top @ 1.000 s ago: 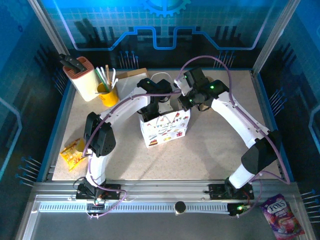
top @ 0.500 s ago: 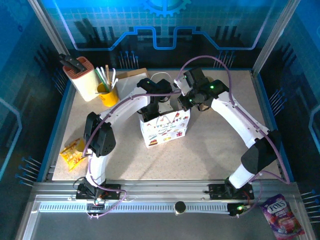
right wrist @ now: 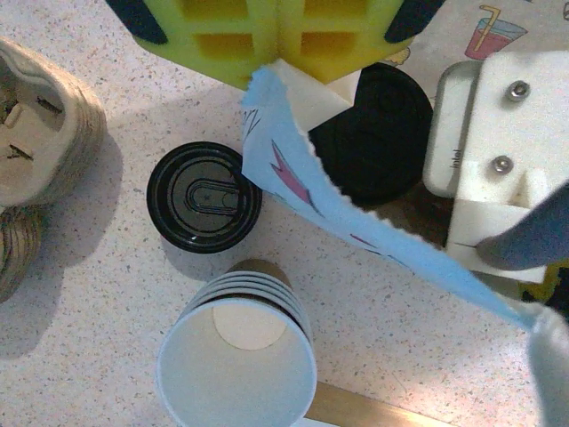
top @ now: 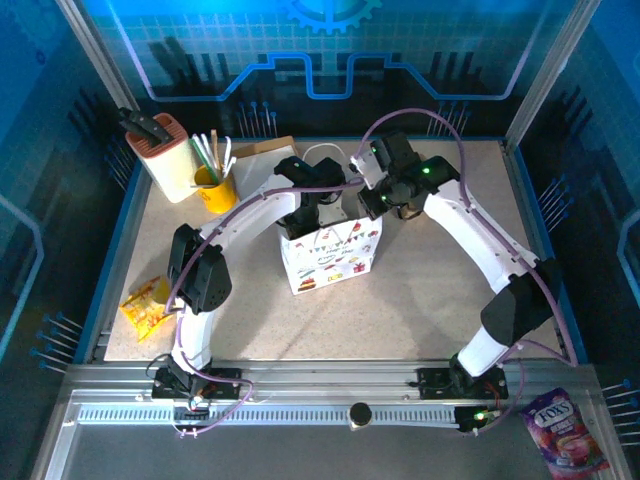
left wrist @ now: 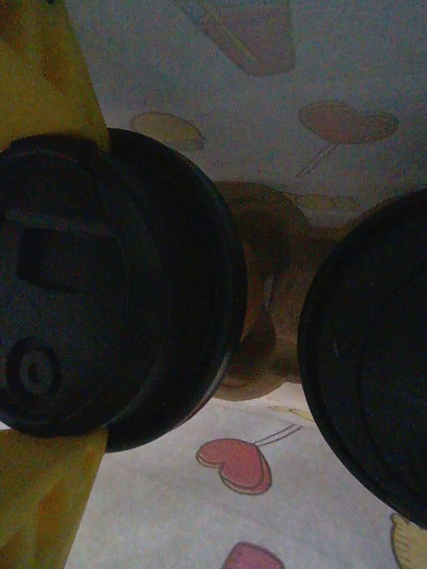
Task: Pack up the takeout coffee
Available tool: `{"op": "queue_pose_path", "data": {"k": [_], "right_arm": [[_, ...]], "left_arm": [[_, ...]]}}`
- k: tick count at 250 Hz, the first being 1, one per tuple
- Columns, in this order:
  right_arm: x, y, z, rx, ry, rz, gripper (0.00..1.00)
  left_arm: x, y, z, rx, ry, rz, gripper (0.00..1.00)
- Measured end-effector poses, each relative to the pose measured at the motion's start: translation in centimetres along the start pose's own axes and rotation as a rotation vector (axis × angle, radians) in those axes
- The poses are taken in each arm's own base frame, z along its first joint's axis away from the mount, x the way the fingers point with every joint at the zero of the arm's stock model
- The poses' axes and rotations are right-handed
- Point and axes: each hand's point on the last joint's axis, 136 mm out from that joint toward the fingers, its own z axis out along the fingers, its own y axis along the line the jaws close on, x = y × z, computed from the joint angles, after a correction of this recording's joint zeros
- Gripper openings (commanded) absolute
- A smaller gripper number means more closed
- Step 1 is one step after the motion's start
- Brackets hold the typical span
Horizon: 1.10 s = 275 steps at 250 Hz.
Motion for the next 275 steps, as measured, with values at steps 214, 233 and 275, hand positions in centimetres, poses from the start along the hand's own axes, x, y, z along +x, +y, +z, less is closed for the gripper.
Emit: {"op": "queue_pose_path", "data": {"k": [214, 233, 275], "right_arm": [[-0.5, 0.8, 0.5, -0.071, 0.02, -0.097, 0.07], [-0.4, 0.8, 0.5, -0.072, 0.02, -0.101, 0.07], [-0.4, 0.9, 0.6, -0.078, 0.022, -0.106, 0.07]], "left_arm": [[-0.5, -0.7, -0.5, 0.033, -0.039, 0.114, 0.49], [-0.5, -0.6, -0.6, 0.031, -0.047, 0.131, 0.49], [-0.5, -0.7, -0.6, 0.039, -0.057, 0.158, 0.49]]}}
